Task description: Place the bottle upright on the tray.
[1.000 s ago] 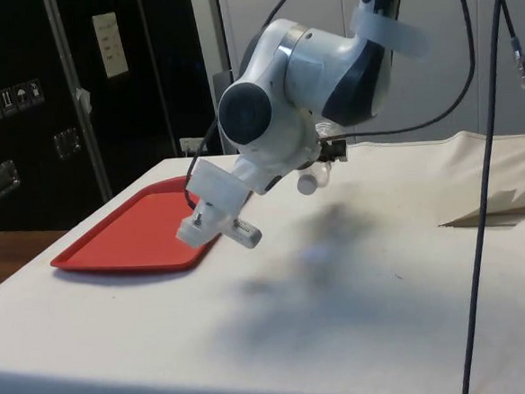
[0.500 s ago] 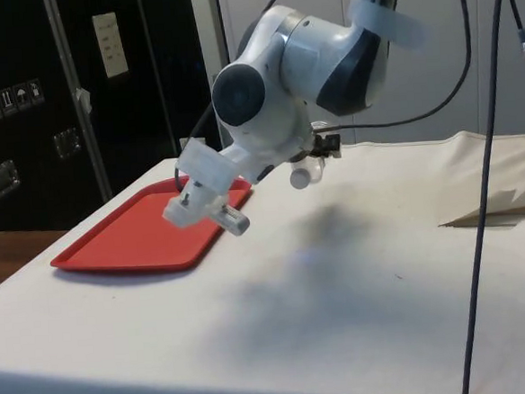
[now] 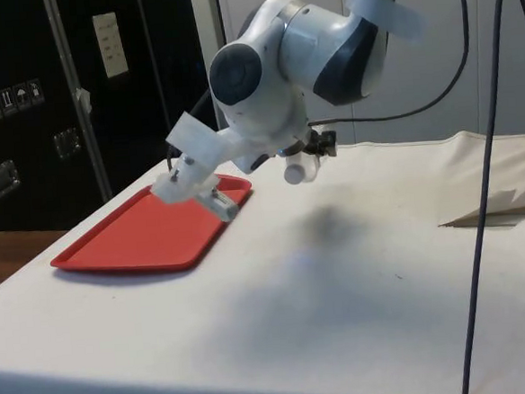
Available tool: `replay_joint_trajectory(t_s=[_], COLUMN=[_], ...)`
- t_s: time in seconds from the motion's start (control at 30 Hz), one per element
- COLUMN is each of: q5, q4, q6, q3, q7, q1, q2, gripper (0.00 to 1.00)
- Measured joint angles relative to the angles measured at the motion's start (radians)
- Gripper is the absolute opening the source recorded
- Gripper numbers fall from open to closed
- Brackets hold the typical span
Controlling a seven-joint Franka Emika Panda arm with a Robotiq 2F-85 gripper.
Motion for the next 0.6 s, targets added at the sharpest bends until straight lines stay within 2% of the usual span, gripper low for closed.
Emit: replay_joint_trajectory(t_s=[0.27,0.6], q5=[0.016,0.047], q4=[-0.004,-0.011], q6=[0.012,0.012], q3=[0.0,0.0], q7=[-0.022,-0.064], q1=[-0.005,-0.005], q2=[-0.028,-0.071], gripper=[0.34,0.34])
